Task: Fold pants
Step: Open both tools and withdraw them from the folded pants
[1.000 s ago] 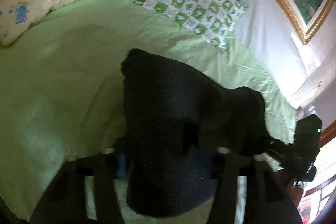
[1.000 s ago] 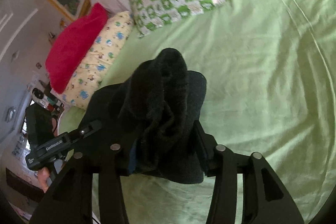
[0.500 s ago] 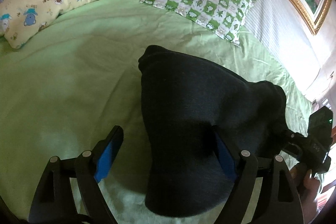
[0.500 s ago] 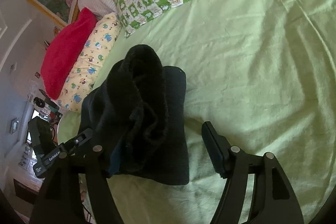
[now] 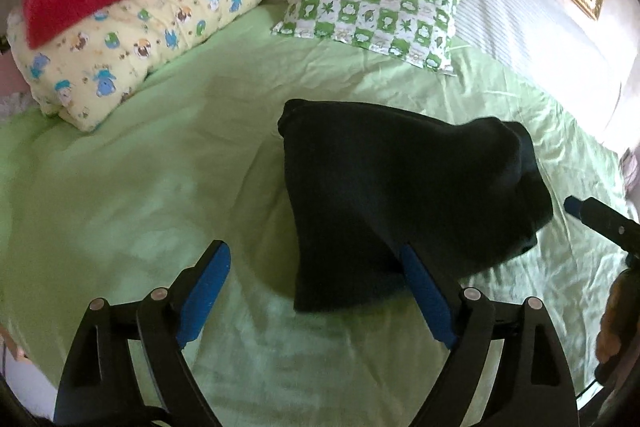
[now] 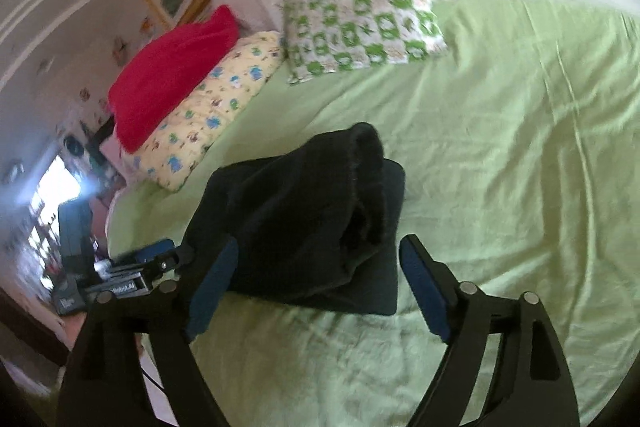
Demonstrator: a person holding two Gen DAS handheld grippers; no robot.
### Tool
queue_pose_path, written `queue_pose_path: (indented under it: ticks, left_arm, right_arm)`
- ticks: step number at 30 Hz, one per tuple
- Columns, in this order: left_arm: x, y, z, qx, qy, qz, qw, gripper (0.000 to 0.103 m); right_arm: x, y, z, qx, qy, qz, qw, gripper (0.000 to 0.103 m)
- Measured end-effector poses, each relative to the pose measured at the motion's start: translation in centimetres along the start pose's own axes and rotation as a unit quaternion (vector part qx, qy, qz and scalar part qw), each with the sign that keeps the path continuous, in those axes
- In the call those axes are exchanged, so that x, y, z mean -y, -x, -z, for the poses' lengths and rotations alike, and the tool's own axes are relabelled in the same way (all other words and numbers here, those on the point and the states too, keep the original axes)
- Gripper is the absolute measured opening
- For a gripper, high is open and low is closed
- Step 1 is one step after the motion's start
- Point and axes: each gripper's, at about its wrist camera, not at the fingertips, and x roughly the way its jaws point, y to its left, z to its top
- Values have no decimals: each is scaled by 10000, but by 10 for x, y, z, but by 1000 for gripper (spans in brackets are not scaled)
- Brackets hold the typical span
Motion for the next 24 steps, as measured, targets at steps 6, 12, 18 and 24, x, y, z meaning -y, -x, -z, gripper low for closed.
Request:
queue_pose_path:
  ticks: [6, 12, 18, 24]
  left_arm:
    - [4, 10, 11, 66, -86, -323, 9994, 89]
    - [12, 15, 20, 91, -372, -539, 9978, 89]
    - [19, 21, 31, 125, -567, -537, 9969, 90]
    - [23, 23, 38, 158, -651, -484, 9966, 90]
  right_arm:
    - [-25, 5, 16, -104, 701, 135, 9974, 91]
    - [-36, 2, 31, -263, 1021, 307, 9940, 91]
    - [-38, -2, 36, -318, 1092, 472, 9924, 91]
    - [-34, -4, 37, -318, 1013, 495, 9931, 91]
